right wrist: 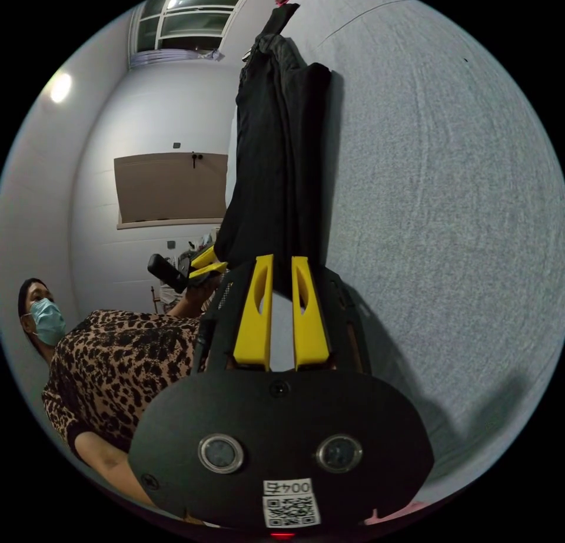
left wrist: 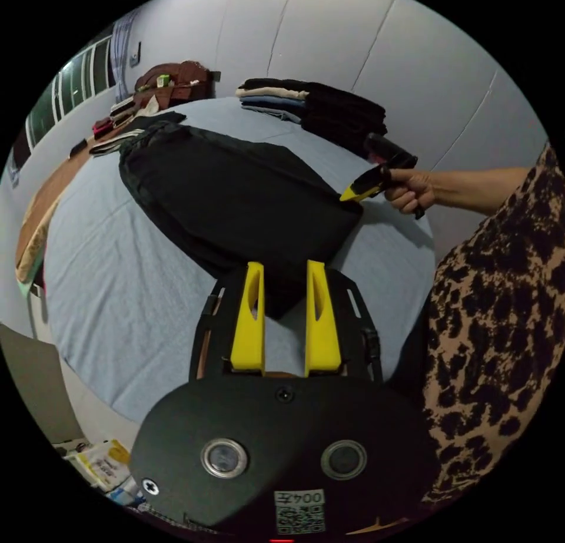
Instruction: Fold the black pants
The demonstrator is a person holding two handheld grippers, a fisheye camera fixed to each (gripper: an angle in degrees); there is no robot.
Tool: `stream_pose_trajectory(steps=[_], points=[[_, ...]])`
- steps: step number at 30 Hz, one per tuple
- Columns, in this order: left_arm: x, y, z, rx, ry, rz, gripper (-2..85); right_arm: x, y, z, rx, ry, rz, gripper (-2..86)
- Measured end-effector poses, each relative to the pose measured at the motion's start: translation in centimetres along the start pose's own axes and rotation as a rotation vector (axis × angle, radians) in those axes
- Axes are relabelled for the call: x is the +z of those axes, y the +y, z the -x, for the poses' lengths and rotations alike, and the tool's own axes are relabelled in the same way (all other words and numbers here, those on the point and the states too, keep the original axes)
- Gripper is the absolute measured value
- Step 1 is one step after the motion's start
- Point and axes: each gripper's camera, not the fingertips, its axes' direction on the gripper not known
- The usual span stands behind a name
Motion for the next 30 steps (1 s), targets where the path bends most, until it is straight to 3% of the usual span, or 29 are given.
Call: stream_pose_trajectory(steps=[3, 10, 24, 30], points=[[-0.5, 0.9, 1.0, -0.055, 0.014, -0.029, 12.1, 0.1, -0.1, 0.0, 0.001, 0.012, 0.003, 6.1], [-0.4, 0.5, 9.4, -0.225, 0.235, -0.174, 18.1, 0.3, 0.0, -0.4, 0.013, 0.020, -0.002, 5.5], [1.2, 0.0, 17.3, -0.353, 0.428, -0.173, 18.6, 0.7, 0.3, -0.5, 0.019, 0.026, -0.018, 5.2], [1.7, 2.3, 18.1, -0.388, 0.650, -0.128, 17.1, 0.8, 0.2, -0.2, 0.006, 0.017, -0.008, 5.8]])
